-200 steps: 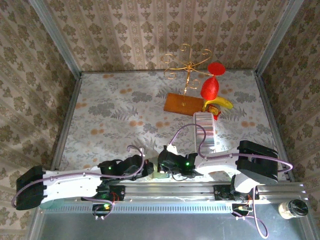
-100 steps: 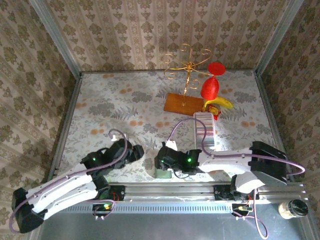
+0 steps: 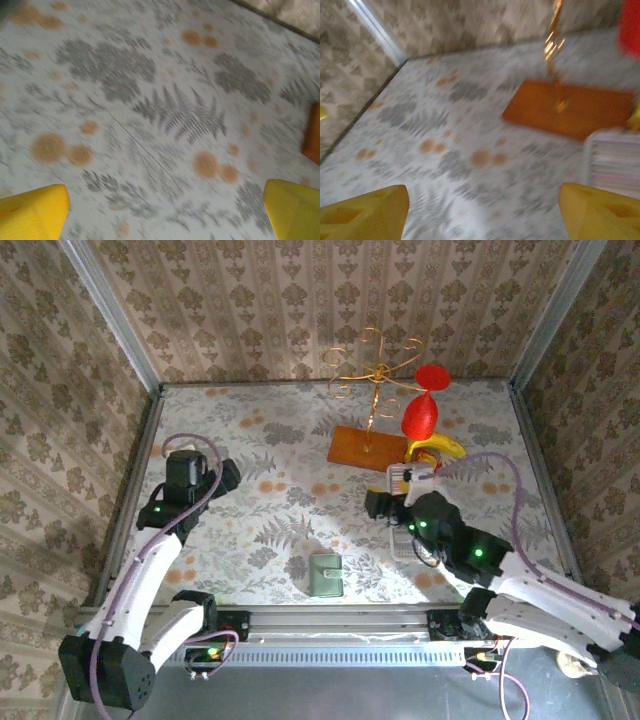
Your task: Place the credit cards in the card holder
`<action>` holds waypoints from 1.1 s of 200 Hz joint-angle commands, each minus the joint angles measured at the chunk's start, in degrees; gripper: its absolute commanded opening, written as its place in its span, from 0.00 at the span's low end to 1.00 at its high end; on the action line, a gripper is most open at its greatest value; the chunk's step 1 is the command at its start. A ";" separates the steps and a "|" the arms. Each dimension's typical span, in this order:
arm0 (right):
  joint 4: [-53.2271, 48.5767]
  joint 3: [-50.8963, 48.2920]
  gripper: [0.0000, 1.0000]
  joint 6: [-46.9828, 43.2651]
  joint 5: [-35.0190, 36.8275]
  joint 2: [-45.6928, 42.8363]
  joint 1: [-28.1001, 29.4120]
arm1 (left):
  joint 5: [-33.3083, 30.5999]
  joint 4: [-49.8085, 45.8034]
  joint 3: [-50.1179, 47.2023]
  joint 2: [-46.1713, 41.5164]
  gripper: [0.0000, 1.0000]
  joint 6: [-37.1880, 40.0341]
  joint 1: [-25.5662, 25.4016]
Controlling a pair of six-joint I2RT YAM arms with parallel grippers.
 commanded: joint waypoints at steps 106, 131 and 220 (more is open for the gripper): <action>41.79 -23.82 1.00 -27.20 -7.81 13.60 -42.32 | -12.39 54.08 -26.40 12.22 1.00 27.43 8.40; 47.69 -22.64 1.00 -26.95 -12.26 19.62 -43.98 | -12.41 54.12 -21.94 19.24 1.00 25.81 9.64; 62.01 -15.08 1.00 -26.63 -24.23 44.53 -45.95 | 6.77 78.82 -22.92 35.81 1.00 30.08 11.94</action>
